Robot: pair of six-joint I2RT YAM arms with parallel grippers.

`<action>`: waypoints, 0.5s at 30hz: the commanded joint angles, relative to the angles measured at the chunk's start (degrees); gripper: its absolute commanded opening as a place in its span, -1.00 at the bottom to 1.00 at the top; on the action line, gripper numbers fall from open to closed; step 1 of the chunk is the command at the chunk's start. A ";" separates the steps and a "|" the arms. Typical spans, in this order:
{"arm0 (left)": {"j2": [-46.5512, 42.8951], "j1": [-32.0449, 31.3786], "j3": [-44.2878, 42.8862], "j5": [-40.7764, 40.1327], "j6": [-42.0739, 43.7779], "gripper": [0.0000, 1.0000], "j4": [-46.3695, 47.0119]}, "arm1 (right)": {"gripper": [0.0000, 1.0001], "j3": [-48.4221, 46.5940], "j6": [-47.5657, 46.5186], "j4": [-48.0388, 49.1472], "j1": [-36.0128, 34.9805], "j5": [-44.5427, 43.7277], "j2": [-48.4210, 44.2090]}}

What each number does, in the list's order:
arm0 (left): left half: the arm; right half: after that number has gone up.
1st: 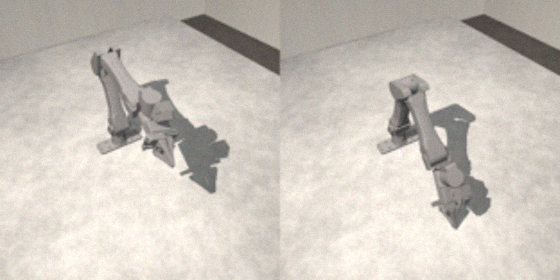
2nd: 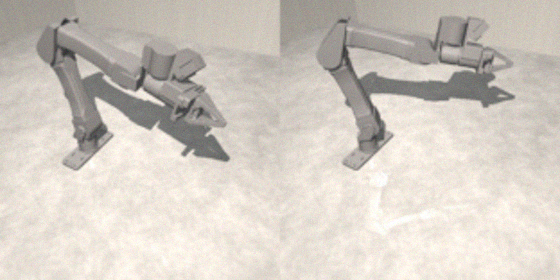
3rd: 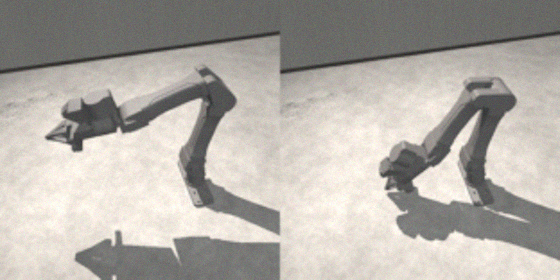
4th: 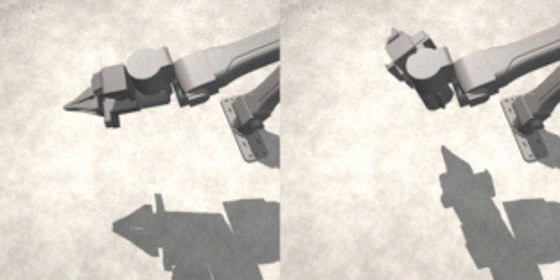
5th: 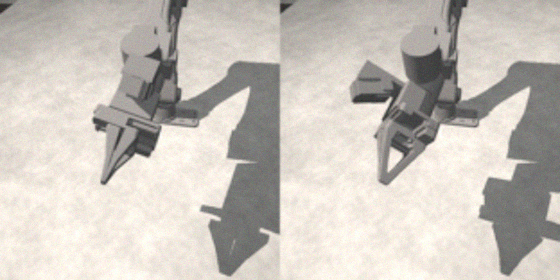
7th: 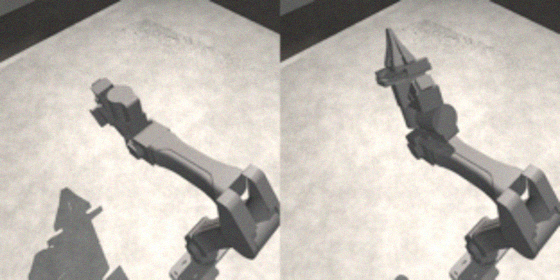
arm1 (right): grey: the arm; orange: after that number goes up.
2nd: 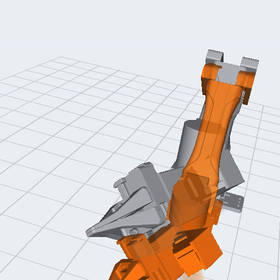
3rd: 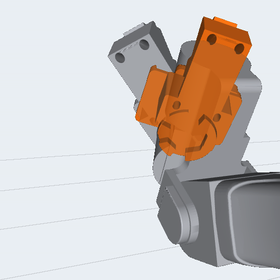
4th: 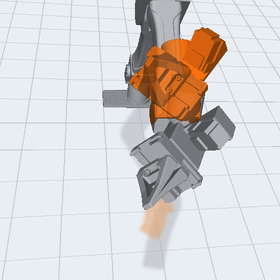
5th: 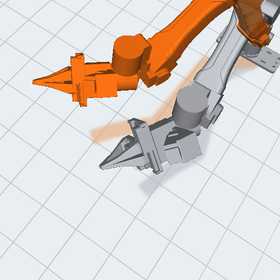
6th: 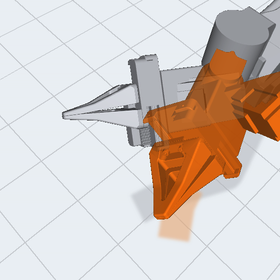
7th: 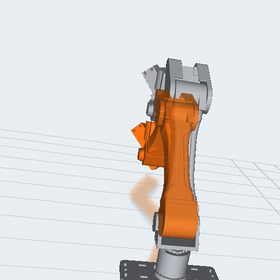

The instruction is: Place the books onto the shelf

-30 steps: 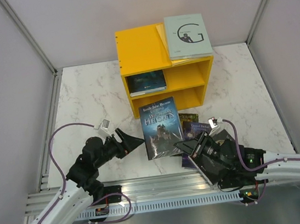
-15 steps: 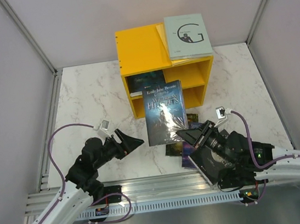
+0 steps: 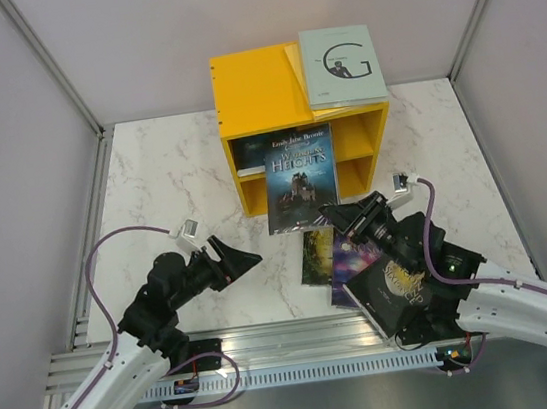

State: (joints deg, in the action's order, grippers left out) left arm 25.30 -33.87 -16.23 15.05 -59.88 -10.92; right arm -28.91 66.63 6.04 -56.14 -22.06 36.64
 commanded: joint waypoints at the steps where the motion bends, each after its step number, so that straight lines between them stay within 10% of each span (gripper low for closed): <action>1: -1.21 0.21 -0.74 -0.11 2.04 0.72 0.20 | -1.00 0.42 5.44 17.93 2.44 6.07 0.26; 15: -1.83 0.21 -0.65 -0.37 2.57 0.72 -0.16 | -1.00 -12.31 2.36 16.72 11.04 12.65 15.11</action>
State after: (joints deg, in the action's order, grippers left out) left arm 23.97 -33.87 -16.23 15.05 -59.88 -10.98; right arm -34.48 69.14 12.34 -47.44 -12.19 50.52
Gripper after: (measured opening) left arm 0.858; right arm 0.267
